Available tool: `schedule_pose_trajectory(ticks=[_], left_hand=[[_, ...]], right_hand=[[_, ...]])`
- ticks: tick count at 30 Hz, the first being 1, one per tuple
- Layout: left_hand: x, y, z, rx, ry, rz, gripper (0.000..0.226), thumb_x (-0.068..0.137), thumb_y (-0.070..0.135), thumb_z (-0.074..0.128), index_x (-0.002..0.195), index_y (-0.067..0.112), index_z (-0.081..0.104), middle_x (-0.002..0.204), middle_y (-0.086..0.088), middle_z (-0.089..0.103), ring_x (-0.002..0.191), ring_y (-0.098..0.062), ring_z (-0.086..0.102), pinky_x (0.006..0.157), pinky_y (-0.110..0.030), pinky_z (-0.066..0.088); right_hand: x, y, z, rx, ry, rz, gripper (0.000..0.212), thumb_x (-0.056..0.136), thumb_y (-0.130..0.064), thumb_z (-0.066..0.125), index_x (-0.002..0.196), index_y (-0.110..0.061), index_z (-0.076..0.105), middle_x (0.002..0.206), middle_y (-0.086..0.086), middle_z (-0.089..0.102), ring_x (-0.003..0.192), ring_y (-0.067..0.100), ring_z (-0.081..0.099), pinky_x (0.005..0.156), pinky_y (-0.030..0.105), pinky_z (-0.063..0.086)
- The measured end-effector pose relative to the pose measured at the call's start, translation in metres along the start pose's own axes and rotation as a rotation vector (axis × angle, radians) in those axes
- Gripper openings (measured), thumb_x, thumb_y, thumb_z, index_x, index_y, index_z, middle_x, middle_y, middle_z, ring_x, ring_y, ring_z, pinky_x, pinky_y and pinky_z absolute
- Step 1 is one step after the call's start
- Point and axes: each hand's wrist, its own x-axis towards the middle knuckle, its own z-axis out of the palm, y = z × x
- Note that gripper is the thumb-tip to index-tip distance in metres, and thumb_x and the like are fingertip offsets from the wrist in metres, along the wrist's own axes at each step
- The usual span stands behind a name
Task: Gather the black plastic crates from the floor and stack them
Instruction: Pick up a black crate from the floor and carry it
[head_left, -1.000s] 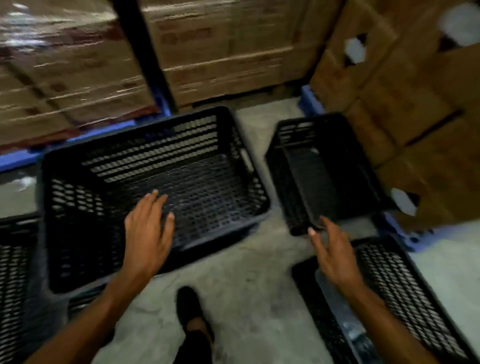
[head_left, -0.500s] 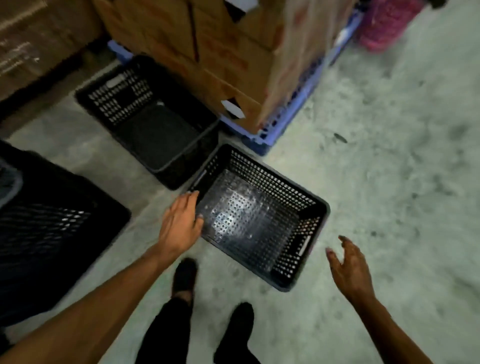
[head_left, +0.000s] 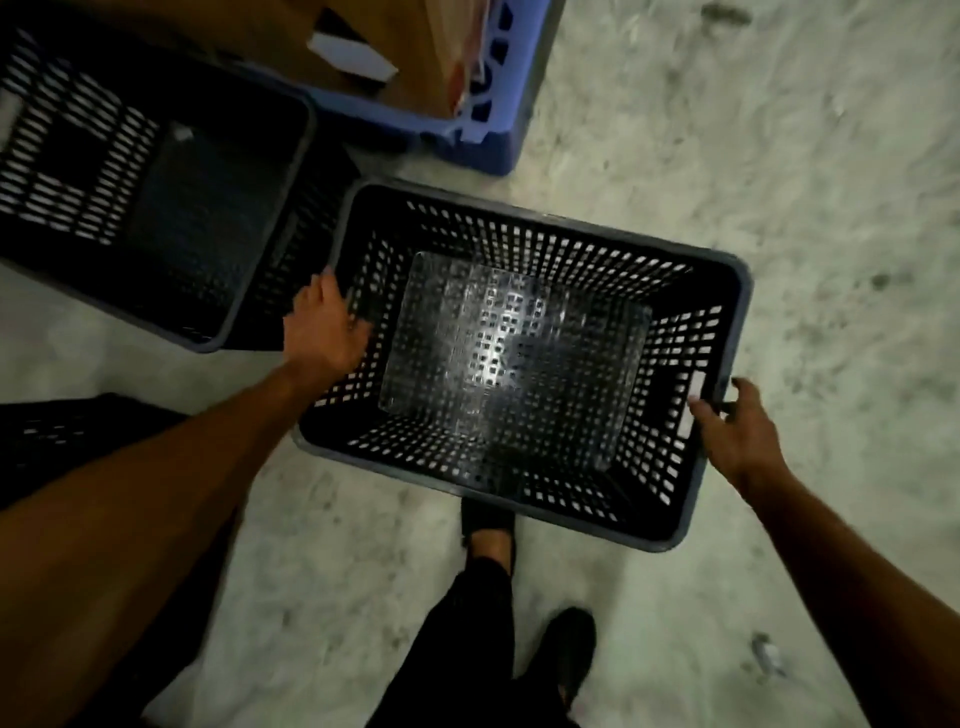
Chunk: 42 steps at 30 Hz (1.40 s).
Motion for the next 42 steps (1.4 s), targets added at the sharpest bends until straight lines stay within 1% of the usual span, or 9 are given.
schedule_pose_trajectory(ticks=[7, 10, 12, 16, 21, 29, 33, 38, 42], left_hand=[[0.043, -0.007, 0.017, -0.295, -0.043, -0.258, 0.061, 0.088, 0.019, 0.057, 0.139, 0.004, 0.028, 0.140, -0.023, 0.045, 0.125, -0.037, 0.047, 0.107, -0.040, 0.038], [0.044, -0.014, 0.019, -0.303, -0.039, -0.281, 0.048, 0.090, 0.016, 0.055, 0.131, 0.001, 0.037, 0.136, -0.024, 0.049, 0.123, -0.037, 0.049, 0.104, -0.039, 0.038], [0.039, -0.019, 0.020, -0.297, -0.025, -0.287, 0.047, 0.092, 0.017, 0.052, 0.132, -0.002, 0.037, 0.136, -0.026, 0.048, 0.124, -0.039, 0.047, 0.106, -0.041, 0.037], [0.014, -0.023, 0.005, -0.266, 0.058, -0.212, 0.040, 0.097, 0.021, 0.043, 0.123, -0.010, 0.041, 0.126, -0.034, 0.051, 0.118, -0.046, 0.048, 0.098, -0.048, 0.038], [-0.054, -0.030, -0.058, -0.273, 0.170, -0.106, 0.038, 0.095, 0.023, 0.046, 0.103, -0.014, 0.048, 0.107, -0.039, 0.056, 0.104, -0.051, 0.053, 0.085, -0.051, 0.041], [-0.283, -0.012, -0.218, -0.436, 0.456, 0.061, 0.032, 0.095, 0.022, 0.046, 0.080, -0.006, 0.046, 0.064, -0.019, 0.052, 0.057, -0.023, 0.055, 0.048, -0.033, 0.039], [-0.419, -0.022, -0.288, -0.505, 0.572, 0.063, 0.034, 0.096, 0.025, 0.044, 0.087, -0.007, 0.048, 0.079, -0.025, 0.057, 0.072, -0.034, 0.052, 0.062, -0.038, 0.035], [-0.538, -0.055, -0.359, -0.575, 0.823, 0.036, 0.030, 0.094, 0.027, 0.048, 0.096, -0.002, 0.055, 0.097, -0.025, 0.063, 0.093, -0.039, 0.059, 0.068, -0.036, 0.037], [-0.604, -0.106, -0.405, -0.603, 1.004, 0.001, 0.030, 0.093, 0.028, 0.048, 0.094, -0.001, 0.055, 0.095, -0.024, 0.064, 0.088, -0.036, 0.060, 0.067, -0.039, 0.041]], right_hand=[[0.028, -0.001, 0.038, 0.075, 0.054, 0.189, 0.034, 0.091, -0.013, 0.050, 0.119, -0.007, 0.031, 0.104, 0.017, 0.055, 0.094, 0.034, 0.057, 0.086, 0.047, 0.047], [0.037, 0.000, 0.034, 0.158, -0.032, 0.214, 0.014, 0.089, 0.002, 0.047, 0.093, -0.009, 0.042, 0.085, 0.015, 0.054, 0.057, 0.019, 0.059, 0.057, 0.030, 0.052], [0.039, 0.000, 0.027, 0.151, -0.052, 0.205, 0.019, 0.091, 0.002, 0.048, 0.075, -0.009, 0.049, 0.059, 0.012, 0.055, 0.031, 0.005, 0.051, 0.038, 0.015, 0.044], [0.021, 0.000, 0.008, 0.198, 0.046, 0.157, 0.004, 0.088, -0.010, 0.056, 0.086, -0.007, 0.058, 0.079, 0.016, 0.061, 0.067, 0.024, 0.058, 0.073, 0.039, 0.053], [-0.045, -0.010, -0.041, 0.215, 0.178, -0.051, 0.012, 0.090, -0.020, 0.057, 0.094, -0.009, 0.059, 0.087, 0.009, 0.062, 0.070, 0.022, 0.057, 0.063, 0.024, 0.041], [-0.238, -0.030, -0.192, 0.272, 0.405, -0.287, 0.035, 0.088, -0.035, 0.057, 0.090, -0.001, 0.060, 0.082, 0.017, 0.063, 0.077, 0.035, 0.061, 0.068, 0.037, 0.048], [-0.356, -0.032, -0.271, 0.291, 0.444, -0.485, 0.028, 0.088, -0.034, 0.057, 0.083, -0.006, 0.057, 0.077, 0.011, 0.061, 0.061, 0.023, 0.053, 0.052, 0.027, 0.038], [-0.461, -0.070, -0.335, 0.374, 0.472, -0.704, 0.035, 0.085, -0.033, 0.060, 0.083, 0.002, 0.062, 0.073, 0.020, 0.061, 0.069, 0.031, 0.058, 0.059, 0.036, 0.040], [-0.537, -0.121, -0.343, 0.403, 0.449, -0.889, 0.033, 0.086, -0.032, 0.060, 0.073, -0.001, 0.058, 0.060, 0.011, 0.050, 0.061, 0.023, 0.047, 0.054, 0.037, 0.036]])
